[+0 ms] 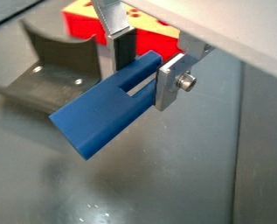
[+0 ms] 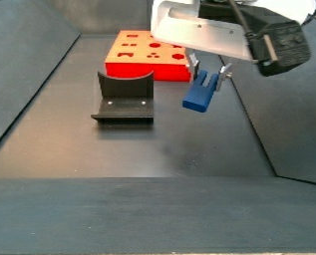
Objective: Pick up the square-circle object. Move up. Rotate the square-circle object. Place the square-circle object on the fixture. Regrasp the square-circle object. Move to above the board. Insert the square-circle object.
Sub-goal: Rotate the square-circle object.
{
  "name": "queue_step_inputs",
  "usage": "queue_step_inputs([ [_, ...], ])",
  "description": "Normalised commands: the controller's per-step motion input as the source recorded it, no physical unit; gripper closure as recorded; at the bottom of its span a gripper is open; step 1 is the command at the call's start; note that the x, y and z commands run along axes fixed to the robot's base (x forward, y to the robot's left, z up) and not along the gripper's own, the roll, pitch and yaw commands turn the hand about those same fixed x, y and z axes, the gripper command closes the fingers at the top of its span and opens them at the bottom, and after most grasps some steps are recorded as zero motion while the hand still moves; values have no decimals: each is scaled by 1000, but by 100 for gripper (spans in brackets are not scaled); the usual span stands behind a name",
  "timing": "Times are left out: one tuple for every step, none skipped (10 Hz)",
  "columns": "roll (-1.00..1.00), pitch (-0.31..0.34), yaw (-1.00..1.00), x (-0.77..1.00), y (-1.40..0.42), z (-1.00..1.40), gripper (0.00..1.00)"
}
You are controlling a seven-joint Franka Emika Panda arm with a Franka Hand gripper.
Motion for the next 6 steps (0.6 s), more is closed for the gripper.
queue_step_inputs([
  [-2,-4,-1000,29,15,-24,100],
  [-2,-4,-1000,29,15,-24,100],
  [-2,-5,-1000,29,15,-24,100],
  [-2,-5,-1000,29,15,-24,100],
  [-2,-5,-1000,29,16,-24,100],
  [-3,-5,-1000,29,15,-24,100],
])
